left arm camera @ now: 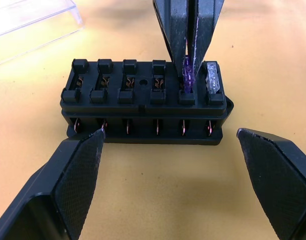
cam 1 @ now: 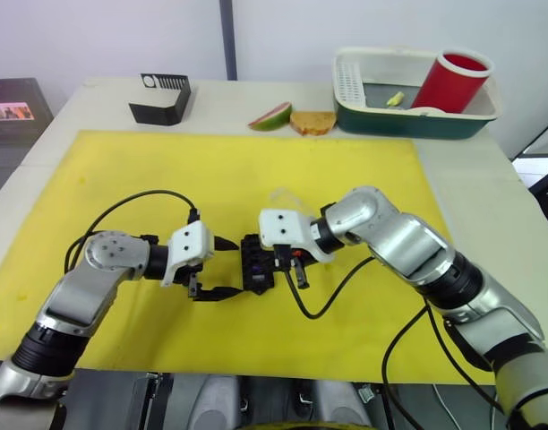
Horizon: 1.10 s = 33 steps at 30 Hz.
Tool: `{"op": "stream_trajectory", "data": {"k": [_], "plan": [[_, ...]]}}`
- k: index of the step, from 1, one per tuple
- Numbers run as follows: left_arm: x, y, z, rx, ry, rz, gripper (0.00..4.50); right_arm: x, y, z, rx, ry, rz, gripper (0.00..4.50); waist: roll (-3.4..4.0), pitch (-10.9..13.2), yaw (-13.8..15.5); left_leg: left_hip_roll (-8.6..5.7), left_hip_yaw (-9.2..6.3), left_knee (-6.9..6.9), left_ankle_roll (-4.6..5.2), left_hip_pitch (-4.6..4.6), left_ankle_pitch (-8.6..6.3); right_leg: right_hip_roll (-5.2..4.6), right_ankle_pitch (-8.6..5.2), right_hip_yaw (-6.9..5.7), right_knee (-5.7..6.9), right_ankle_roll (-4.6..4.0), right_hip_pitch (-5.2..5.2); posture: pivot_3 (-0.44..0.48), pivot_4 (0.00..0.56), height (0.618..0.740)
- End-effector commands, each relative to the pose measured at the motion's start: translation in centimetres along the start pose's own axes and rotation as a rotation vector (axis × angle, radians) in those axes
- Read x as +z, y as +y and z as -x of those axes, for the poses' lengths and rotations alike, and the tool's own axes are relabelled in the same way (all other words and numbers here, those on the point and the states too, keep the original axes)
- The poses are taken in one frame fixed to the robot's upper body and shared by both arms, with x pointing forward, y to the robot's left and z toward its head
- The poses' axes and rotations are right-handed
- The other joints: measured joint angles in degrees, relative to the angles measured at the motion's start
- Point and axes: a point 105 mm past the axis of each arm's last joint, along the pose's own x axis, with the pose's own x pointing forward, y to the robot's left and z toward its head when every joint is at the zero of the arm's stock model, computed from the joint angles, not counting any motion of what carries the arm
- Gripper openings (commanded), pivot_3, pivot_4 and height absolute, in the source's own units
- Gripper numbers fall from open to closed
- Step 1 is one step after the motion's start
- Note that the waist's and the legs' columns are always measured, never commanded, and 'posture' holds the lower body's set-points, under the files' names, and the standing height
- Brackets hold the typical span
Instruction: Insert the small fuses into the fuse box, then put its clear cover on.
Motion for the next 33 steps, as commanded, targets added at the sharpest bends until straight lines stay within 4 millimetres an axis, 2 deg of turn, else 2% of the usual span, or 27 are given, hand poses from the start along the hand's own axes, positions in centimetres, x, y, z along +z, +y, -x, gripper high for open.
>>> {"op": "stream_trajectory", "data": {"k": [1,5,8,9,22,28,33], "plan": [[0.8,0.0,0.0,0.001,-0.014,-0.036,4.44,-0.2,-0.3,0.2,-0.029,0.013,0.003,0.0,0.0,0.0,0.0,0.0,0.0,0.0,0.0,0.0,0.0,0.0,0.0,0.0,0.0,0.0,0.0,0.0,0.15,0.74],[0.9,0.0,0.0,0.001,-0.015,-0.037,4.44,-0.1,-0.4,0.2,-0.03,0.011,0.01,0.0,0.0,0.0,0.0,0.0,0.0,0.0,0.0,0.0,0.0,0.0,0.0,0.0,0.0,0.0,0.0,0.0,0.15,0.74],[0.9,0.0,0.0,0.001,-0.016,-0.036,4.5,0.0,-0.5,0.2,-0.04,0.009,0.008,0.94,0.0,0.0,0.05,0.0,0.0,0.0,0.0,0.0,0.0,0.0,0.0,0.0,0.0,0.0,0.0,0.0,0.15,0.74],[0.9,0.0,0.0,0.002,-0.016,-0.036,4.5,0.0,-0.5,0.2,-0.041,0.008,0.008,1.41,0.0,0.0,0.05,0.0,0.0,0.0,0.0,0.0,0.0,0.0,0.0,0.0,0.0,0.0,0.0,0.0,0.15,0.74],[0.7,0.0,0.1,0.002,-0.014,-0.035,4.5,0.4,-0.9,0.7,-0.05,-0.009,0.016,1.41,0.0,0.0,0.05,0.0,0.0,0.0,0.0,-0.01,0.0,0.0,0.0,0.0,0.0,0.0,0.0,0.0,0.15,0.74],[0.5,0.5,0.7,0.024,-0.003,-0.031,4.5,2.5,-1.4,2.1,-0.056,-0.089,0.006,1.41,0.0,0.0,0.04,0.0,0.0,0.0,0.0,-0.01,0.0,0.0,0.0,0.0,0.0,0.0,0.0,0.0,0.15,0.74],[1.2,0.5,2.5,0.002,0.007,-0.014,4.5,3.6,-1.4,3.0,-0.038,-0.137,0.01,1.41,0.0,0.0,0.0,0.01,0.0,0.0,0.0,-0.01,0.0,0.0,0.0,0.0,0.0,0.0,-0.01,0.0,0.15,0.74]]}}
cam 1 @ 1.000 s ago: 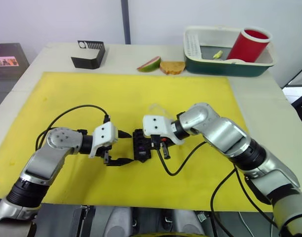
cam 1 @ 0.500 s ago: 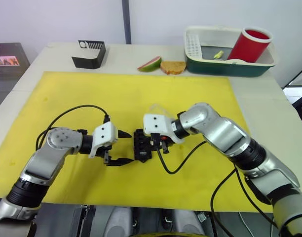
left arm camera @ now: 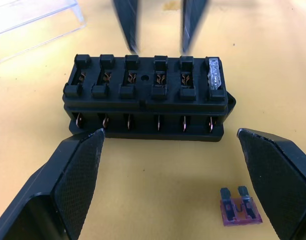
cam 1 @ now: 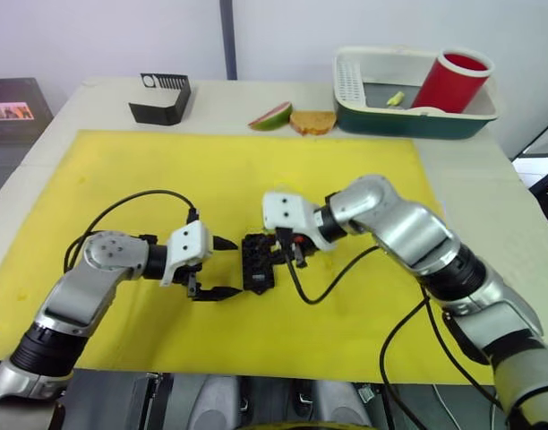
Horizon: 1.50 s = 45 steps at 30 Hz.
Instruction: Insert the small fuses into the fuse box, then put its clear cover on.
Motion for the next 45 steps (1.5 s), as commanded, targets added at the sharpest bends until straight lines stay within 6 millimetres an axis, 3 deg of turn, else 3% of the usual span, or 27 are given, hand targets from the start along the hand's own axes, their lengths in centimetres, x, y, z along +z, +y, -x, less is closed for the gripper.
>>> {"op": "stream_trajectory", "data": {"k": [1,9,15,17,24,27,31,35,39,45], "plan": [[1.3,0.1,2.0,-0.008,0.002,-0.025,4.5,1.5,0.3,0.9,0.018,-0.054,0.043,1.41,0.0,0.0,-0.01,0.0,-0.01,0.0,0.0,0.0,0.0,0.0,0.0,0.0,0.0,0.0,0.0,0.0,0.15,0.74],[2.4,0.5,6.3,0.066,-0.039,0.104,4.5,1.7,1.0,3.8,0.03,-0.166,0.072,1.41,0.0,0.0,0.07,-0.01,-0.03,0.0,0.01,-0.02,-0.01,-0.03,0.0,0.01,-0.05,0.0,0.02,0.0,0.15,0.74],[-0.5,1.1,11.3,0.196,0.061,0.221,4.5,0.5,0.8,6.0,-0.057,-0.209,0.069,1.41,0.02,0.01,-0.13,0.01,-0.04,-0.04,-0.02,-0.01,0.0,-0.03,0.0,0.01,-0.05,-0.01,-0.01,0.0,0.15,0.74],[-1.7,1.2,12.9,0.234,0.031,0.353,4.5,0.6,1.1,6.5,-0.068,-0.222,0.093,1.41,0.04,0.02,-0.11,0.01,-0.04,-0.05,-0.02,0.01,0.01,-0.03,-0.01,0.01,-0.05,-0.01,-0.01,0.0,0.15,0.74],[-4.2,1.3,15.3,0.261,-0.042,0.659,4.5,1.3,1.4,7.3,-0.094,-0.248,0.145,1.41,0.04,0.02,0.08,0.01,-0.03,-0.05,-0.02,-0.01,0.0,-0.05,-0.01,0.01,-0.08,-0.02,-0.01,0.0,0.15,0.74],[-4.6,1.9,15.5,0.275,-0.092,0.75,4.5,1.2,1.3,7.3,-0.111,-0.244,0.142,1.41,0.02,0.01,0.15,0.01,-0.03,-0.05,-0.02,-0.01,0.0,-0.06,-0.01,0.01,-0.08,-0.02,-0.01,0.0,0.15,0.74],[-3.6,3.8,14.6,0.278,-0.304,0.943,4.5,1.1,1.4,7.1,-0.113,-0.245,0.136,1.41,-0.01,0.0,0.31,-0.01,-0.04,-0.02,-0.01,-0.03,-0.01,-0.09,-0.01,0.01,-0.07,-0.01,0.0,0.0,0.15,0.74],[-5.8,3.0,13.6,0.238,-0.251,1.085,4.5,0.9,1.4,7.0,-0.123,-0.237,0.133,1.41,-0.03,-0.01,-0.39,-0.01,0.04,-0.04,0.02,-0.03,-0.02,-0.08,0.0,0.03,-0.07,0.0,-0.04,0.0,0.15,0.74],[-6.8,2.5,12.7,0.197,-0.202,1.166,4.5,0.9,1.4,6.9,-0.13,-0.227,0.132,1.41,-0.03,-0.01,-0.09,0.0,0.05,-0.04,-0.02,-0.03,0.0,-0.08,0.0,0.02,0.05,-0.01,-0.12,0.0,0.15,0.74],[-6.8,3.2,11.4,0.159,-0.199,1.181,4.5,0.8,1.8,6.8,-0.118,-0.215,0.12,1.41,-0.04,-0.03,0.24,-0.03,0.03,-0.01,0.01,-0.03,-0.02,-0.14,-0.01,0.03,0.03,-0.02,-0.08,0.0,0.15,0.74]]}}
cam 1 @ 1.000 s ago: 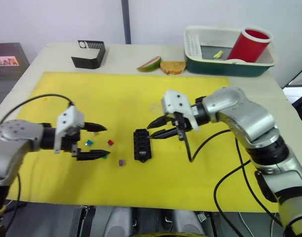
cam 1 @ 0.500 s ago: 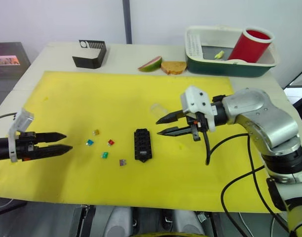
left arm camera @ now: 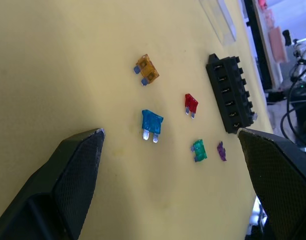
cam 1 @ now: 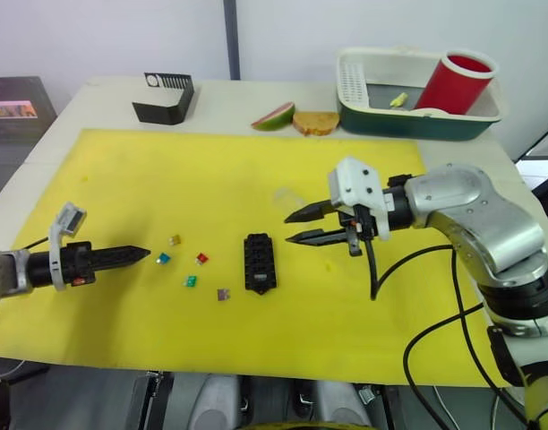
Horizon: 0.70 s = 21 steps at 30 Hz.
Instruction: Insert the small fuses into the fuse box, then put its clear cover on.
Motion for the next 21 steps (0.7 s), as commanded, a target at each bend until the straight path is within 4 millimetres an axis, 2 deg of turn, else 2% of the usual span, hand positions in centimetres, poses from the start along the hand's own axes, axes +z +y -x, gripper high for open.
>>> {"op": "stream_trajectory", "data": {"k": [1,3,4,5,6,16,21], "plan": [[0.0,0.0,-0.6,-0.011,0.027,-0.002,4.5,0.8,0.3,0.3,-0.002,-0.001,0.043,1.41,0.0,0.0,-0.04,0.0,0.0,0.0,0.0,0.0,0.0,0.0,0.0,0.0,0.0,0.0,0.0,0.0,0.15,0.74],[-0.1,0.1,-0.9,-0.016,0.042,-0.001,4.5,0.9,0.3,0.3,-0.007,0.001,0.042,1.41,0.0,0.0,-0.11,0.0,0.0,0.0,0.0,0.0,0.0,0.0,0.0,0.0,0.0,0.0,0.0,0.0,0.15,0.74],[-0.2,0.1,-1.1,-0.022,0.05,-0.001,3.97,0.9,0.3,0.3,-0.009,0.001,0.041,1.46,0.0,0.0,-0.1,0.0,0.0,0.0,0.0,0.01,0.0,-0.01,0.0,0.01,0.0,0.0,0.0,0.0,0.15,0.74],[-0.3,0.0,-1.3,-0.029,0.058,-0.004,3.73,0.9,0.3,0.3,-0.01,0.002,0.04,1.46,0.0,0.0,-0.11,0.0,0.0,0.0,0.0,0.0,0.0,-0.01,0.0,0.01,0.0,0.0,-0.01,0.0,0.15,0.74],[-0.2,-0.1,-1.5,-0.035,0.06,-0.005,3.29,0.9,0.3,0.3,-0.011,0.002,0.039,1.46,0.0,0.0,-0.11,0.0,0.0,0.0,0.0,0.01,0.0,-0.01,0.0,0.01,0.0,0.0,0.0,0.0,0.15,0.74],[-0.2,-0.3,-2.6,-0.061,0.08,-0.013,3.29,0.8,0.2,0.3,-0.02,0.014,0.036,1.46,0.0,0.0,-0.1,0.0,0.0,0.0,0.0,0.0,0.0,-0.03,0.0,0.01,0.0,0.0,-0.02,0.0,0.15,0.74],[-1.0,0.0,-2.8,-0.078,0.115,-0.015,3.29,0.7,0.1,0.3,-0.024,0.021,0.035,1.46,0.0,0.0,-0.08,0.0,-0.01,0.0,0.0,0.0,0.0,-0.04,0.0,0.02,0.0,-0.01,-0.01,0.0,0.15,0.74]]}}
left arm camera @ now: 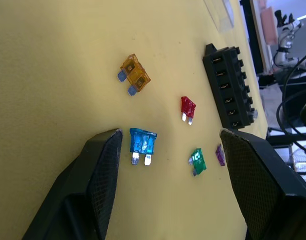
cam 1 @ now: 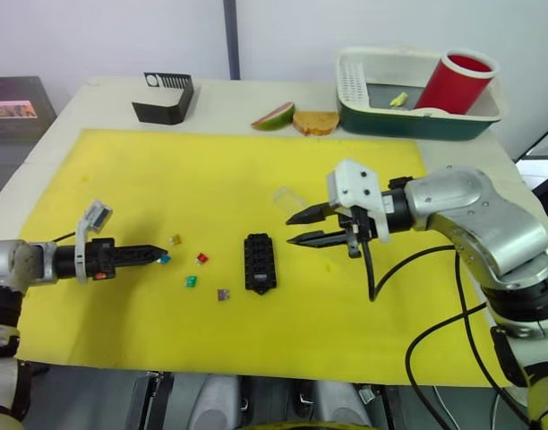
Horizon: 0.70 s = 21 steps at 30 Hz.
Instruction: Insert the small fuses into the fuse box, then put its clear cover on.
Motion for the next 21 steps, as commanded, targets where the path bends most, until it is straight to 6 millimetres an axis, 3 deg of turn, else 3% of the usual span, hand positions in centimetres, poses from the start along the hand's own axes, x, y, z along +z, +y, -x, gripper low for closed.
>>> {"op": "stream_trajectory", "data": {"k": [1,4,7,8,17,21], "plan": [[-0.6,0.0,-0.5,-0.029,0.028,0.0,3.29,1.0,0.1,0.3,-0.009,-0.006,0.052,1.46,0.0,0.0,0.0,0.0,0.0,0.0,0.0,0.0,0.0,0.0,0.0,0.0,0.0,0.0,0.0,0.0,0.15,0.74],[-0.6,0.2,-0.6,-0.025,0.027,-0.003,3.29,0.9,0.0,0.3,-0.012,-0.001,0.052,1.46,0.0,0.0,0.0,0.0,0.0,0.0,0.0,0.0,0.0,0.0,0.0,0.0,0.0,0.0,0.0,0.0,0.15,0.74],[-0.7,0.5,-0.5,-0.011,0.028,-0.005,2.46,0.8,0.1,0.3,-0.012,0.001,0.051,1.46,0.0,0.0,-0.04,0.0,0.0,0.0,0.0,0.0,0.0,0.0,0.0,0.0,0.0,0.0,0.0,0.0,0.15,0.74],[-0.7,0.7,-0.5,-0.002,0.026,-0.006,1.98,0.8,0.1,0.3,-0.012,0.001,0.05,1.46,0.0,0.0,-0.05,0.0,0.0,0.0,0.0,0.0,0.0,0.0,0.0,0.0,0.0,0.0,0.0,0.0,0.15,0.74],[-0.7,1.1,-0.2,0.017,0.011,-0.006,1.98,0.6,0.2,0.2,-0.009,0.001,0.043,1.46,0.0,0.0,-0.07,0.0,0.0,0.0,0.0,0.0,0.0,0.0,0.0,0.0,0.0,0.0,-0.01,0.0,0.15,0.74],[-0.6,1.3,-0.1,0.033,0.008,-0.015,0.58,0.5,0.1,0.2,-0.008,0.002,0.042,1.46,0.0,0.0,-0.11,0.0,0.0,0.0,0.0,0.0,0.0,0.0,0.0,0.0,0.0,0.0,-0.01,0.0,0.15,0.74]]}}
